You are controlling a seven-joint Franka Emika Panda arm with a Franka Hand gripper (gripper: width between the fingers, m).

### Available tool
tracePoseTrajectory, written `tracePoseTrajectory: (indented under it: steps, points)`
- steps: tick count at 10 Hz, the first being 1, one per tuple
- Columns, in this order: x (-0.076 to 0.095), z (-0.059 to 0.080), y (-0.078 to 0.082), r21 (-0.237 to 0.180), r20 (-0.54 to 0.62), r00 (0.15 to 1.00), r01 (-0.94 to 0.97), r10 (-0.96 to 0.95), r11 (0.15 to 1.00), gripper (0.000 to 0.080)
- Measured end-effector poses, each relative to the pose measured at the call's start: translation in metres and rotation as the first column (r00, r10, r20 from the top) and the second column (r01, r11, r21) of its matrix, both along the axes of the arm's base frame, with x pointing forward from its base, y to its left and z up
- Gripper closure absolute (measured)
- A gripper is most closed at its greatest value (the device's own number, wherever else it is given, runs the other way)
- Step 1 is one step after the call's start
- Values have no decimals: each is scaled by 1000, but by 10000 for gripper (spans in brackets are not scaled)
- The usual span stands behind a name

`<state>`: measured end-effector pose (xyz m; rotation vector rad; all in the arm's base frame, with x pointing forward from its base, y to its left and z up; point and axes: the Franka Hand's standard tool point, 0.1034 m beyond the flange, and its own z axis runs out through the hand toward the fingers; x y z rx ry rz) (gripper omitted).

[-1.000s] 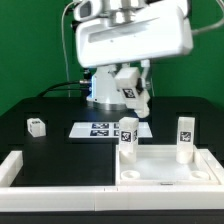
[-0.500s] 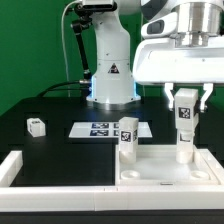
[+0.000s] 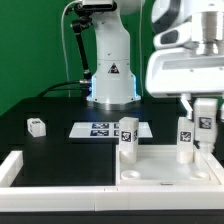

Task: Assemble square table

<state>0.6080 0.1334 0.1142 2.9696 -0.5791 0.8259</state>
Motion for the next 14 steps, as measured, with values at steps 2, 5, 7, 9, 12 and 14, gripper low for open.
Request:
tracePoseTrajectory:
  steps: [2, 5, 7, 9, 12, 14]
  points:
    - [-1, 2, -5, 5, -4, 1000, 12, -12, 1000, 515]
    - [-2, -5, -16, -54, 106, 990, -84, 89, 995, 515]
    - [0, -18, -19, -78, 134, 987, -74, 84, 994, 515]
    - [3, -32, -24, -110, 129, 988, -73, 87, 991, 515]
    - [9, -32, -22, -127, 139, 986, -78, 95, 989, 515]
    - [5, -31, -14, -118, 112, 988, -91, 104, 989, 515]
